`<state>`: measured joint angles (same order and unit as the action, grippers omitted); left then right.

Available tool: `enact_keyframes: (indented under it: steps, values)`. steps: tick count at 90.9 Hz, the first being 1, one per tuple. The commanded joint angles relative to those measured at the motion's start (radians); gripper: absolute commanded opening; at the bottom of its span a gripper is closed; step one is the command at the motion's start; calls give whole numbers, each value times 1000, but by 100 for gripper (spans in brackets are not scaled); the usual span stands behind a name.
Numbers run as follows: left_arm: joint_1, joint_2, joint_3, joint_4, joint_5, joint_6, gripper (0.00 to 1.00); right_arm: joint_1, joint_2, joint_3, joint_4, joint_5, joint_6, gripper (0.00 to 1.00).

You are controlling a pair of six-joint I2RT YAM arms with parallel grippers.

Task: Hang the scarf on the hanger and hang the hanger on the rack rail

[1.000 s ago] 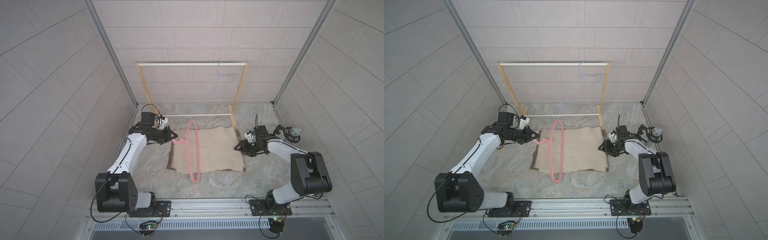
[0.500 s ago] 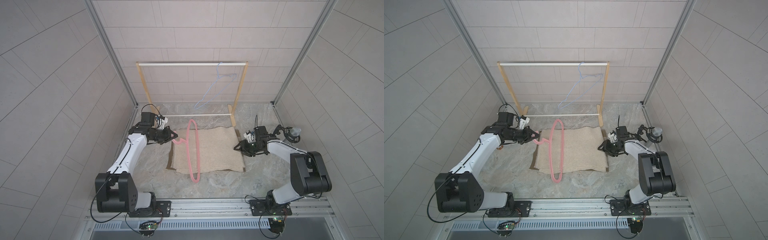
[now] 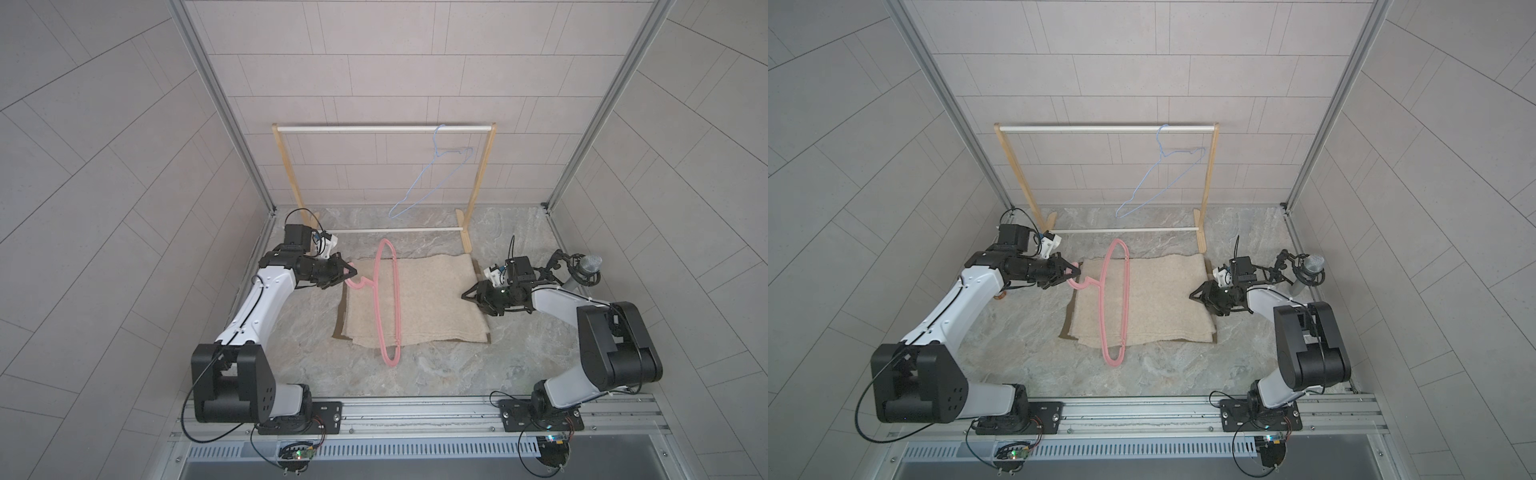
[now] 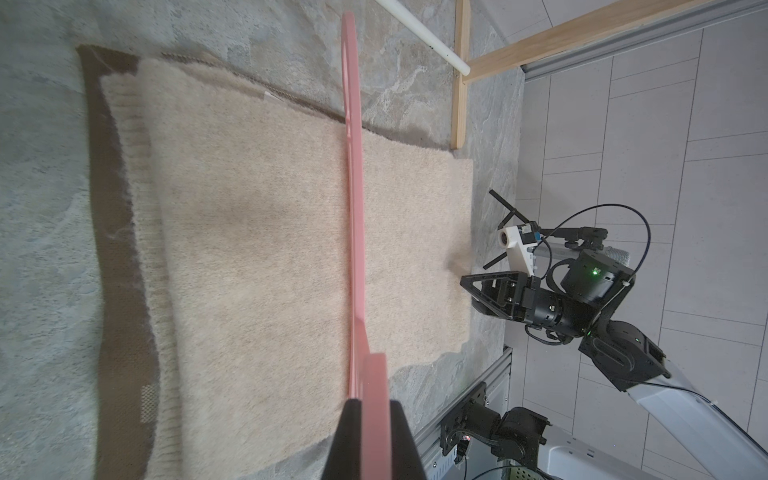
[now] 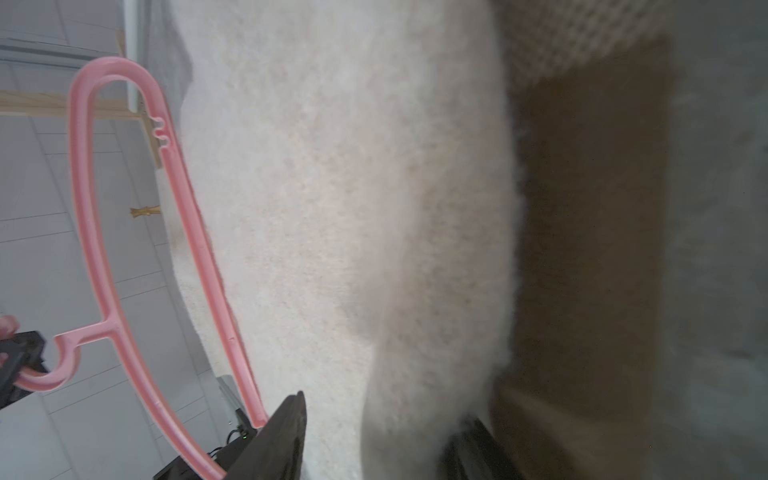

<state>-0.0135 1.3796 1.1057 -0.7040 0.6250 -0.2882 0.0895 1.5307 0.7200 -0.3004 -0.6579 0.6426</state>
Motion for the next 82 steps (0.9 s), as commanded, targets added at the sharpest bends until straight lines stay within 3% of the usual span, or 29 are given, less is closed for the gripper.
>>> enact_keyframes:
  steps: [1, 10, 18, 31, 39, 48, 65, 82]
  values:
    - [-5, -2, -7, 1, 17, 9, 0, 4, 0, 16, -94, 165, -69, 58]
    - [-9, 2, -7, 1, 16, 9, 0, 4, 10, 14, -95, 176, -81, 60]
    - [-13, 7, -6, 1, 14, 9, 0, 4, 36, 4, -33, 72, -69, 55]
    - [-22, 8, -4, 1, 11, 4, 0, 11, 30, -20, 105, -119, 20, 33]
    - [-31, 9, -3, 4, 5, -1, 0, 23, -16, -6, 91, -130, 35, 15]
    - [-40, 5, -13, 24, -6, -26, 0, 49, -79, -1, 104, -146, 95, 4]
    - [-62, -9, -45, 108, -20, -108, 0, 212, -156, 6, 202, -130, 270, 0]
    - [-84, -6, -53, 142, -30, -135, 0, 430, -111, 24, 396, -18, 480, 0]
